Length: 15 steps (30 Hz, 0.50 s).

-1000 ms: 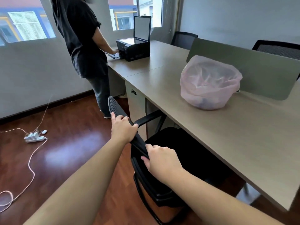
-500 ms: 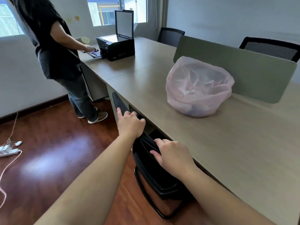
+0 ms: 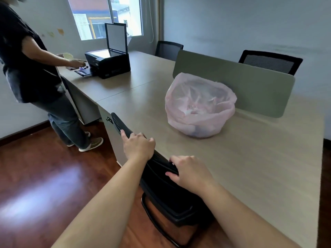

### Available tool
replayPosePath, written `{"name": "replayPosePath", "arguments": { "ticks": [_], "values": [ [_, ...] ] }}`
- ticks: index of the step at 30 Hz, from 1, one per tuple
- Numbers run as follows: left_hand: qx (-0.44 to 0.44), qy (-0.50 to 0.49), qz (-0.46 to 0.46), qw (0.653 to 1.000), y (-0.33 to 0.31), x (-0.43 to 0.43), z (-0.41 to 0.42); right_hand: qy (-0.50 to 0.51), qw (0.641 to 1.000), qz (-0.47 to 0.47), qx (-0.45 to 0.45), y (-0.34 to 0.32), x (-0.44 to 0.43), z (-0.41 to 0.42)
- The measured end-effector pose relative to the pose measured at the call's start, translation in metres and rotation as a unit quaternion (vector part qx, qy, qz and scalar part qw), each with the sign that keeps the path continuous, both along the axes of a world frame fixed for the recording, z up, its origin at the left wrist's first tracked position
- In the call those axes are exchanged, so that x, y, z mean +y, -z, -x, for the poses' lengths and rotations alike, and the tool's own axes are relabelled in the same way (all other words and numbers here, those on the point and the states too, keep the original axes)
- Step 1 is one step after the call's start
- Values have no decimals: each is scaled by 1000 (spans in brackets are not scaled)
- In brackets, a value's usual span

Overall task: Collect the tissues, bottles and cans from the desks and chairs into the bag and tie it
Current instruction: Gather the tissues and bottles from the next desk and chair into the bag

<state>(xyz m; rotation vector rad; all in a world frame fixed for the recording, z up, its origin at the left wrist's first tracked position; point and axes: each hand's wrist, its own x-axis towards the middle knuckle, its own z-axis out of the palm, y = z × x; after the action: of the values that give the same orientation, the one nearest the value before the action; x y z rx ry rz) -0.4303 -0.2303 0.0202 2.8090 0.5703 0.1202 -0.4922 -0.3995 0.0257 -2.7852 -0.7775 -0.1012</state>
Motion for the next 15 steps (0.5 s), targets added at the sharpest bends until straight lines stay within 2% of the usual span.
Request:
{"name": "replayPosePath", "arguments": {
  "ticks": [2,6,7,9,12,13,15],
  "values": [
    [17,-9,-21,1000,-1,1,2,0,1000,-17,6,-1,1,2],
    [38,49,-103,993,-16,-10,-18,38,979,-157,127,-16,-15,-12],
    [21,65,-98,993,-22,-17,-27,59,977,-172,111,-20,-25,-25],
    [-18,75,-43,996,-39,-37,-56,121,969,-213,18,-35,-53,-70],
    [-44,63,25,997,-59,-62,-101,230,933,-262,-85,-66,-99,-143],
    [-39,57,29,997,-62,-72,-122,264,927,-253,-87,-74,-116,-172],
    [-12,39,53,998,-58,-82,-146,315,924,-213,-28,-84,-139,-208]
  ]
}}
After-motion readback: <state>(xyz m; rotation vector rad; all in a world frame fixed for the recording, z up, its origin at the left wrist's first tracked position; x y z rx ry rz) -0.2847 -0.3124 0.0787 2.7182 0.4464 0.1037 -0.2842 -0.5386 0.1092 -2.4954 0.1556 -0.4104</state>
